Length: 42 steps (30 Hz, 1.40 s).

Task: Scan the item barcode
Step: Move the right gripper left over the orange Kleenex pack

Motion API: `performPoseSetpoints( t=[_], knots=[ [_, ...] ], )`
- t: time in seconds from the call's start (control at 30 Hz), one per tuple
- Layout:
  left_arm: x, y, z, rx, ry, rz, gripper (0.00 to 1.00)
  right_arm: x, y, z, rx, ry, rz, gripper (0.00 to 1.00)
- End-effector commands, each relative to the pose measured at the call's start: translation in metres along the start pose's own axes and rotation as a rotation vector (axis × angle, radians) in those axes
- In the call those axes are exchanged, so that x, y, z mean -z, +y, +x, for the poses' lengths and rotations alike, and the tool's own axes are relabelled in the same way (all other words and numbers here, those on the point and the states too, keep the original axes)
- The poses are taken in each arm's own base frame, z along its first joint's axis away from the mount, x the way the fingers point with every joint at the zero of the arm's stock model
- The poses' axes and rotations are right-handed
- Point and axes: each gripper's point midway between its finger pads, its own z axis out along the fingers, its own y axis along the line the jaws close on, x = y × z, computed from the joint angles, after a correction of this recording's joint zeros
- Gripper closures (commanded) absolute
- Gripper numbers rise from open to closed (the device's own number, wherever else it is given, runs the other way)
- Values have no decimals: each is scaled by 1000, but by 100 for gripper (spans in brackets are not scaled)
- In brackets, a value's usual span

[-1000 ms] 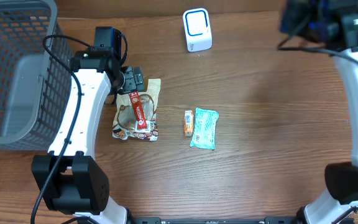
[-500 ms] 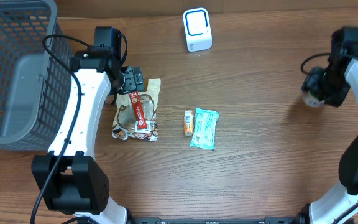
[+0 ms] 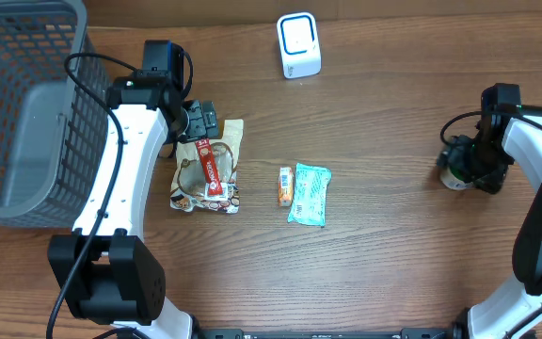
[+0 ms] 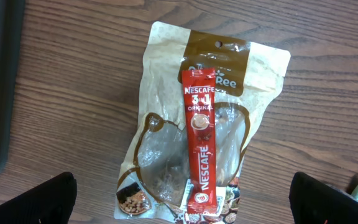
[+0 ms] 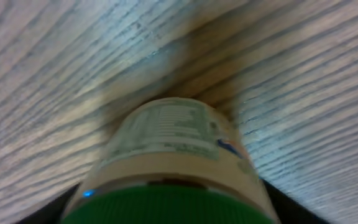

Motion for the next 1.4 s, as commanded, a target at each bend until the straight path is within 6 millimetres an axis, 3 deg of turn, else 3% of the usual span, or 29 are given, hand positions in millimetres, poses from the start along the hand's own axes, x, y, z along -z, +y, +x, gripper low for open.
performPoseSetpoints(
  t=[0.0,0.13,0.33,0.4,0.5,0.63,0.8,0.9,1.2,1.37],
  knots=[
    [11,-2,-6,12,-33,15,1,6,2,-1,-3,-6,-5,0],
    [11,-2,-6,12,-33,15,0,35,6,-9,0,0,-3,0],
    [11,-2,-6,12,-33,15,1,115,27,-24,30,-39,-30,0],
    [11,-2,-5,11,-33,16,1,137,42,-19,61,-42,-63,2],
    [11,-2,-5,11,-33,15,0,150,76,-4,129,-23,-146,6],
    [11,-2,-6,12,-33,15,0,145,115,25,246,10,-170,20],
    [11,-2,-5,11,-33,16,0,132,167,67,416,15,-187,54],
    [11,-2,-6,12,-33,15,0,123,197,99,521,15,-201,65],
    [11,-2,-5,12,-33,15,0,80,261,174,650,-12,-281,65],
    [11,-2,-5,12,-33,15,0,56,282,206,743,-40,-337,60]
  ],
)
